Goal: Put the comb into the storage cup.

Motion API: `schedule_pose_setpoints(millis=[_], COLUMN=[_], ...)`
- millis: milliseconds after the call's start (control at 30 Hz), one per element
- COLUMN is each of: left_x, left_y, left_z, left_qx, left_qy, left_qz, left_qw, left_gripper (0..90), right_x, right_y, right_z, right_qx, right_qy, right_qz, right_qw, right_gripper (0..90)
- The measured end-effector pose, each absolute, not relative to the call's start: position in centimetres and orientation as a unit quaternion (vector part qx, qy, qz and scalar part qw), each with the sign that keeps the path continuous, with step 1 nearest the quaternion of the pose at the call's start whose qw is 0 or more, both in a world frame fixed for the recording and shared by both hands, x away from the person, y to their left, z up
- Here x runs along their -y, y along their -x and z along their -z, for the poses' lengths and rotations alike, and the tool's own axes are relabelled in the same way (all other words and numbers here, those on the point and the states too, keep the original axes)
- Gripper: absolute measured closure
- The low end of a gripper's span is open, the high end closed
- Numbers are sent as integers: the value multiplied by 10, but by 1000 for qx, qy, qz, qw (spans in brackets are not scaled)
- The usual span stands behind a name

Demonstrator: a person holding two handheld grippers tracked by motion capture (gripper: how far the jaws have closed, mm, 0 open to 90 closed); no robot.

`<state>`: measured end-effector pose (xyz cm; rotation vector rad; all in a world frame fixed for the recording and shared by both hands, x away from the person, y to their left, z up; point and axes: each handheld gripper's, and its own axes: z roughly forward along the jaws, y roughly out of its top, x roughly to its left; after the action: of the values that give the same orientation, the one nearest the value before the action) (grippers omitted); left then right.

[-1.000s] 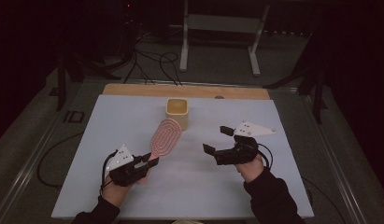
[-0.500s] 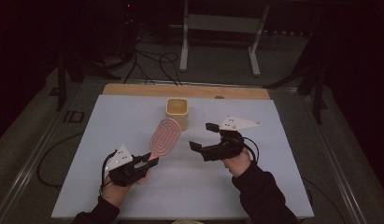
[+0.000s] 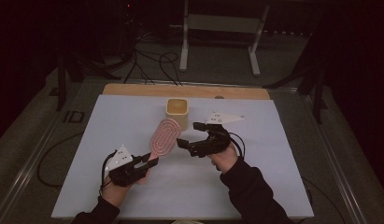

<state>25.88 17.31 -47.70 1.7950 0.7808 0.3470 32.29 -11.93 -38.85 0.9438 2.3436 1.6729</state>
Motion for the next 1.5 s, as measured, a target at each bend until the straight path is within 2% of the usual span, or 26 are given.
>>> schedule_pose_setpoints(millis=[400, 467, 600, 633, 867, 1500], left_x=[-171, -171, -171, -172, -172, -172], left_y=[-257, -257, -257, -257, -257, -256], left_z=[477, 477, 477, 477, 477, 477], left_qx=[-323, -323, -323, -324, -321, -310], left_qy=[-758, -758, -759, -758, -756, -751], left_qz=[-147, -145, -147, -146, -146, -139], left_qw=[547, 548, 546, 547, 551, 566], left_gripper=[718, 718, 718, 718, 717, 717], right_x=[106, 105, 103, 101, 95, 76], right_y=[-334, -336, -337, -338, -340, -340], right_z=[394, 396, 398, 399, 405, 415], right_qx=[-745, -742, -739, -739, -736, -742], right_qy=[-350, -351, -357, -359, -361, -353], right_qz=[-568, -571, -571, -568, -568, -557], right_qw=[-8, -25, -38, -46, -81, -119], right_gripper=[81, 131, 142, 179, 277, 543])
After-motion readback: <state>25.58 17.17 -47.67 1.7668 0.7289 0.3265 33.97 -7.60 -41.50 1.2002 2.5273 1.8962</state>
